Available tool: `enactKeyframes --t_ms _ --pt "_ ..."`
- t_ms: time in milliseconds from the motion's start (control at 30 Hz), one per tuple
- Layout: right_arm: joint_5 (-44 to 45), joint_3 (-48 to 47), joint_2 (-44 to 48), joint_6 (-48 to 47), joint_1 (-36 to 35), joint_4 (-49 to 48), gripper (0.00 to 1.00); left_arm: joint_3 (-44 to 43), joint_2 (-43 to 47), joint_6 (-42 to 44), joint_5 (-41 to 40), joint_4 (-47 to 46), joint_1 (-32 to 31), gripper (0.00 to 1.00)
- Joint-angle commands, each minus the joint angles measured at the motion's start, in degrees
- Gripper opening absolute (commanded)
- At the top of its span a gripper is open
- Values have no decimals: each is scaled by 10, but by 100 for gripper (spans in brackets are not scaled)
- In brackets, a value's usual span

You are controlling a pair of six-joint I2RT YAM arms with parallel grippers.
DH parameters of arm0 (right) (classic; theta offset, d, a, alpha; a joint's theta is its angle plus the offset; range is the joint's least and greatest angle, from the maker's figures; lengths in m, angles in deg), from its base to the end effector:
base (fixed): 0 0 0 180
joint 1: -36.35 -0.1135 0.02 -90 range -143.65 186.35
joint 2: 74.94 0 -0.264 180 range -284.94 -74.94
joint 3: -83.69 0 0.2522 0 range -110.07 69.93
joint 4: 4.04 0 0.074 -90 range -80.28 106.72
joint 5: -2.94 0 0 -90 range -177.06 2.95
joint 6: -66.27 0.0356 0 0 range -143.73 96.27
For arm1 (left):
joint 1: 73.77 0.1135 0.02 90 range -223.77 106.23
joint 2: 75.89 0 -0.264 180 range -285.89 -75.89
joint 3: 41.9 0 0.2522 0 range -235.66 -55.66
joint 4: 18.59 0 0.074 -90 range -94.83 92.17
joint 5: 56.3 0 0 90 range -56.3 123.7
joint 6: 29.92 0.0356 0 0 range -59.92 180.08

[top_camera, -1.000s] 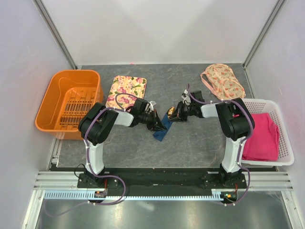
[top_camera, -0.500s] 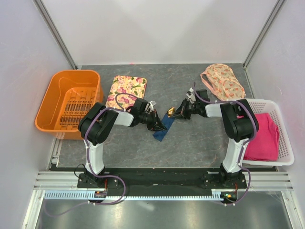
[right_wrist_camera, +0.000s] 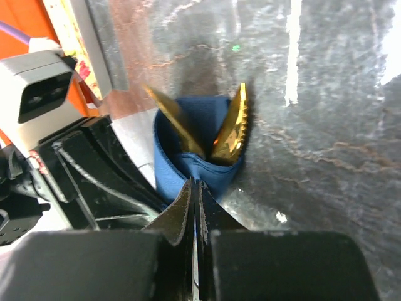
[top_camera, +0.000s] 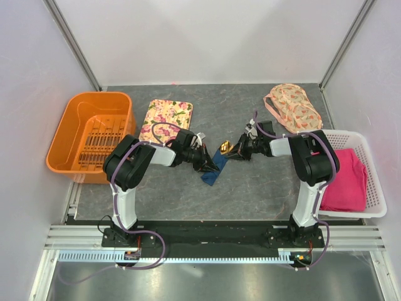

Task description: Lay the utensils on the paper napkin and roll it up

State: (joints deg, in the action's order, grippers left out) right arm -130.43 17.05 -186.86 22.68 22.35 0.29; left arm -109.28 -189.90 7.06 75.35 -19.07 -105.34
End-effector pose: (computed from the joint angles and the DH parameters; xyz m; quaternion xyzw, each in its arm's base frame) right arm 0.3441 0.1110 0.1031 0.1209 0.8731 0.4611 0.1028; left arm 0.3031 -0.2140 0.0988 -0.0309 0.8766 -0.4788 0.0362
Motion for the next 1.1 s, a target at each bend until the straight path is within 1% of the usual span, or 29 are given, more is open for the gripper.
enactKeyframes --t_ms 0,333,633,933,1067 --pt "4 -1 -11 -7 -7 -13 0 -2 -13 34 -28 30 4 2" --pt "7 -5 -15 -3 -29 -12 0 -3 -12 37 -26 30 4 2" --pt "22 -1 -40 -18 -30 -1 0 -4 -3 41 -22 27 4 2" --pt "44 11 -62 -25 -30 10 0 -2 53 10 4 -25 5 2" --pt "54 10 -61 -30 -31 19 0 3 59 -4 14 -45 5 2"
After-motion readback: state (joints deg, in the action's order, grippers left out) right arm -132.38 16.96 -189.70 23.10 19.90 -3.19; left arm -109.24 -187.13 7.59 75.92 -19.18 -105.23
